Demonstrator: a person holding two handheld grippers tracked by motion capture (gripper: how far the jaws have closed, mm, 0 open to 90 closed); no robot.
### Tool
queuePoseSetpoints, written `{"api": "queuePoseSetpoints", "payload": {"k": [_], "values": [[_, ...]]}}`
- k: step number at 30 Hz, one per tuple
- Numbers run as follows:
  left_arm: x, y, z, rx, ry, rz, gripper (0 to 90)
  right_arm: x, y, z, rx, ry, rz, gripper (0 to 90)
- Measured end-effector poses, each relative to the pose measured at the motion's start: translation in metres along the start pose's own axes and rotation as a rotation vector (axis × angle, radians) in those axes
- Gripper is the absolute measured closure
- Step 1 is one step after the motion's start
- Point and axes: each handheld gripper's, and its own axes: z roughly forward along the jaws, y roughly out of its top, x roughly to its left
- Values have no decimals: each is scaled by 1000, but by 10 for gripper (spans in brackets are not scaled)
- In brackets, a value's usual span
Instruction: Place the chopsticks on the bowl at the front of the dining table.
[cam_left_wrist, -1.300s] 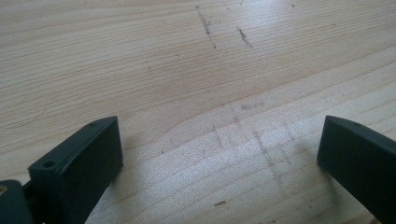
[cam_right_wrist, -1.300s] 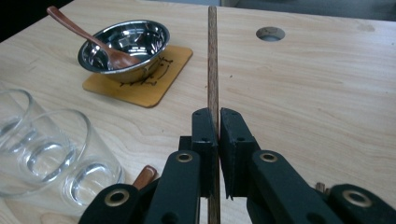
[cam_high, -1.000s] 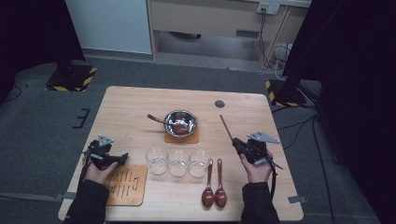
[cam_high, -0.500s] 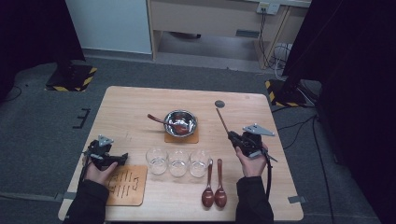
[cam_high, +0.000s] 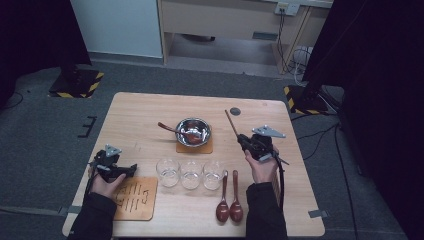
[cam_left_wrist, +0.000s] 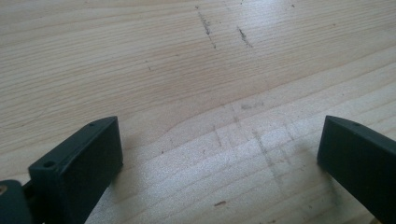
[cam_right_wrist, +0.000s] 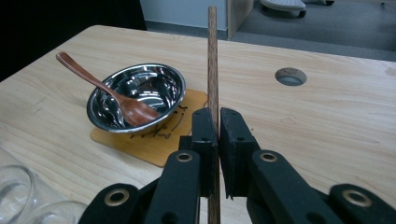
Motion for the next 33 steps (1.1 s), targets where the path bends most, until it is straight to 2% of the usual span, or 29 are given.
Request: {"api": "queuePoseSetpoints", "payload": {"k": [13, 23, 33], "values": [[0, 0, 0, 0, 0, 0, 0, 10, 13, 18, -16, 7, 3, 852], [0, 0, 0, 0, 0, 0, 0, 19, 17, 37, 10, 13, -13, 851], [0, 0, 0, 0, 0, 0, 0, 26, 27, 49, 11, 18, -21, 851]]}}
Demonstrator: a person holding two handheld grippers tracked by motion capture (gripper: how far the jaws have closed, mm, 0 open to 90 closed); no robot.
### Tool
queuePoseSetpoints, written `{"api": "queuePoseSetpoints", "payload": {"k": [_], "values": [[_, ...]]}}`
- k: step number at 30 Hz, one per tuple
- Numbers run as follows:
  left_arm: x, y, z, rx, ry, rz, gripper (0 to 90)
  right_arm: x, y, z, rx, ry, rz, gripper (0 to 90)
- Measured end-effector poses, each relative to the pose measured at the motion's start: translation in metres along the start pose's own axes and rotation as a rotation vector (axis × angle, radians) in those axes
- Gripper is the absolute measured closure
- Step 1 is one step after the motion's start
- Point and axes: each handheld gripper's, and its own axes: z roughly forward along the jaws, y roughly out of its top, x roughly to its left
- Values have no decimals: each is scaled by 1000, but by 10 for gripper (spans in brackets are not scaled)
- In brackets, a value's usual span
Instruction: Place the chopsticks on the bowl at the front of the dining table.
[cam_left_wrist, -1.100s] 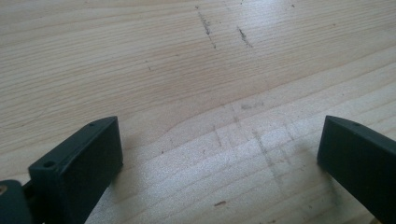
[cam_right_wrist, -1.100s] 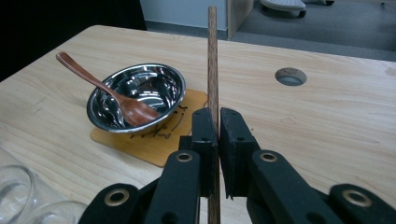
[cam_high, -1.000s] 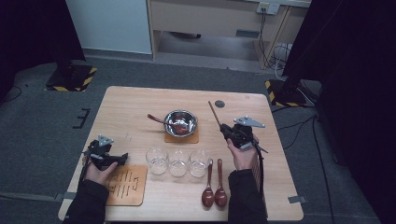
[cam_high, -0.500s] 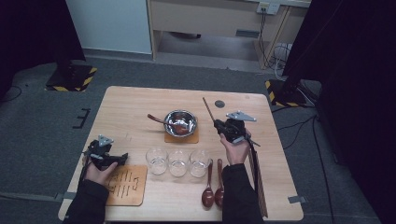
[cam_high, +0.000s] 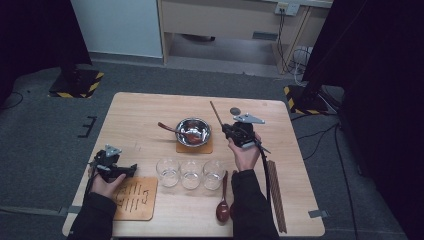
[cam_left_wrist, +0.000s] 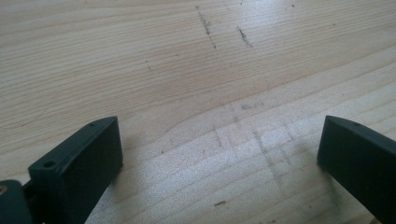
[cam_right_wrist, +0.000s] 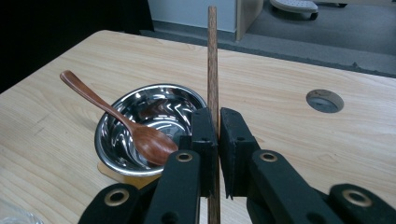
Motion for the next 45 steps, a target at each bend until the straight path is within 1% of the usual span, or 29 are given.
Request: {"api": "queuePoseSetpoints", "payload": {"k": [2, 5, 11, 13, 18, 22, 24, 31, 36, 45], "values": [[0, 0, 0, 0, 0, 0, 0, 1, 3, 2, -6, 2, 1, 852], [0, 0, 0, 0, 0, 0, 0, 2, 6, 6, 2, 1, 4, 852], [0, 0, 0, 0, 0, 0, 0, 5, 13, 11, 7, -4, -9, 851], [0, 0, 0, 0, 0, 0, 0, 6, 15, 12, 6, 0, -1, 851], [0, 0, 0, 0, 0, 0, 0, 11, 21, 17, 5, -14, -18, 851], [0, 0, 0, 0, 0, 0, 0, 14, 24, 21, 1, -11, -10, 851], [0, 0, 0, 0, 0, 0, 0, 16, 25, 25, 7, -14, -11, 851], [0, 0, 0, 0, 0, 0, 0, 22, 32, 33, 3, -24, -18, 851], [0, 0, 0, 0, 0, 0, 0, 27, 35, 41, -2, -12, -5, 851], [0, 0, 0, 0, 0, 0, 0, 35, 37, 52, -4, -1, -1, 851]]}}
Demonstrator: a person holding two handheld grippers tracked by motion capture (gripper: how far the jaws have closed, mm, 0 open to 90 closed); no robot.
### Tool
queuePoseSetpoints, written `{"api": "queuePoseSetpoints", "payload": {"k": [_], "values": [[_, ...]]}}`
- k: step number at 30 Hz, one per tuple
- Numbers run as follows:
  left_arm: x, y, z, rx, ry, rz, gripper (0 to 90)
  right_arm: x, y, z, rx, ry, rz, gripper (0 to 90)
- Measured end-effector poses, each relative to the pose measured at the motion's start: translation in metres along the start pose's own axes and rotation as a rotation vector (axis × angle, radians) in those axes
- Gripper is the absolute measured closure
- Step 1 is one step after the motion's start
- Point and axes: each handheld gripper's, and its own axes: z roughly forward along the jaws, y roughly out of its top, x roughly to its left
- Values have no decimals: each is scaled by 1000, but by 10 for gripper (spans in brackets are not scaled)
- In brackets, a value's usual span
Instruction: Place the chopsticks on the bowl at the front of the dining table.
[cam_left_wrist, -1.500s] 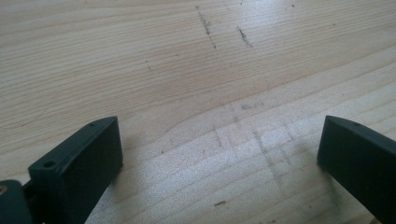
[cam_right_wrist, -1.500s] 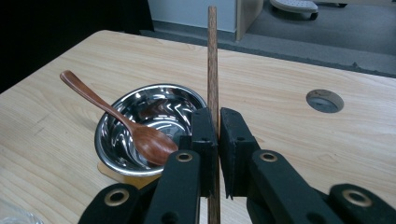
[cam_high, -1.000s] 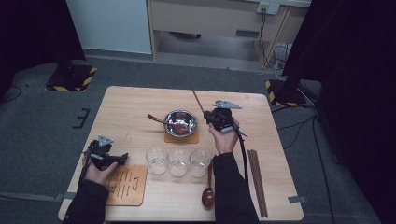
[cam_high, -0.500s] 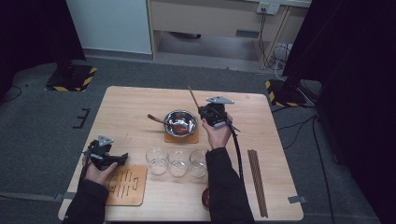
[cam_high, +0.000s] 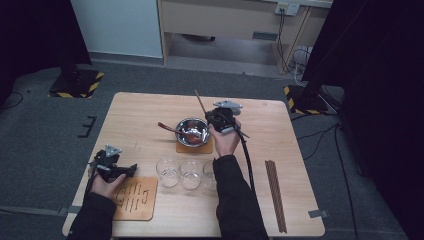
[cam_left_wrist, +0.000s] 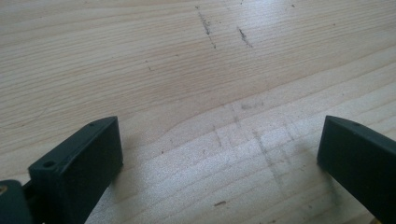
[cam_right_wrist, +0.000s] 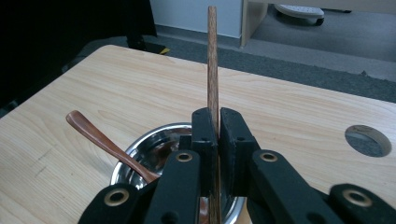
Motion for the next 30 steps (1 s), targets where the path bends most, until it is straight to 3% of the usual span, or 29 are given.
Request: {"api": "queuePoseSetpoints", "payload": {"k": [7, 30], "values": [[0, 0, 0, 0, 0, 0, 0, 7, 0, 8, -9, 13, 7, 851], [0, 0, 0, 0, 0, 0, 0, 21, -20, 42, 38, 8, 4, 851]]}}
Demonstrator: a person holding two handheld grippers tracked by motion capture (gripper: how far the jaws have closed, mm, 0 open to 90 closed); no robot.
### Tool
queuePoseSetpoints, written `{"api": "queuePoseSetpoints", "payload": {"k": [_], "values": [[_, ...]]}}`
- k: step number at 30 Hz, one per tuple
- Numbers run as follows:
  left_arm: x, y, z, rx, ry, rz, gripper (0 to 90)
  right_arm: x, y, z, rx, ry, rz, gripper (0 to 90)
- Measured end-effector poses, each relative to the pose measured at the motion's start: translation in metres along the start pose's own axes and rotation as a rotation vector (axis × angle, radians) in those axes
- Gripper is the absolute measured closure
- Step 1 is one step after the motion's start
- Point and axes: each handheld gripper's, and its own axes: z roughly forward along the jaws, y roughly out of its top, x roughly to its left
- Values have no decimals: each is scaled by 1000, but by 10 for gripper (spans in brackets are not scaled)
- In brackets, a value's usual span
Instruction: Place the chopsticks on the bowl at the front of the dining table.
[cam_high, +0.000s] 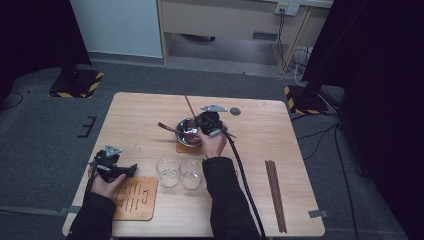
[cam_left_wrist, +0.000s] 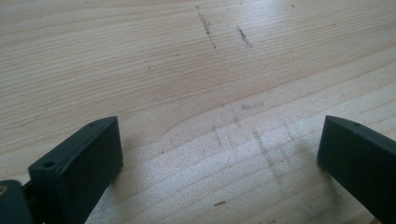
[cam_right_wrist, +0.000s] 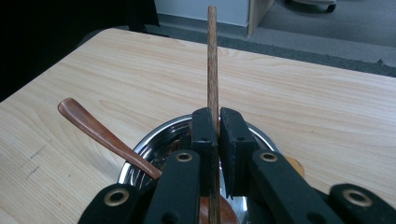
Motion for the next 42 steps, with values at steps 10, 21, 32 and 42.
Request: {"api": "queuePoseSetpoints", "payload": {"k": [10, 21, 32, 42], "values": [[0, 0, 0, 0, 0, 0, 0, 1, -7, 11, 41, -3, -5, 851], [0, 0, 0, 0, 0, 0, 0, 1, -13, 19, 98, -14, -5, 851], [0, 0, 0, 0, 0, 0, 0, 2, -18, 26, 141, -22, -9, 850], [0, 0, 0, 0, 0, 0, 0, 1, -20, 28, 159, -22, -8, 847]]}}
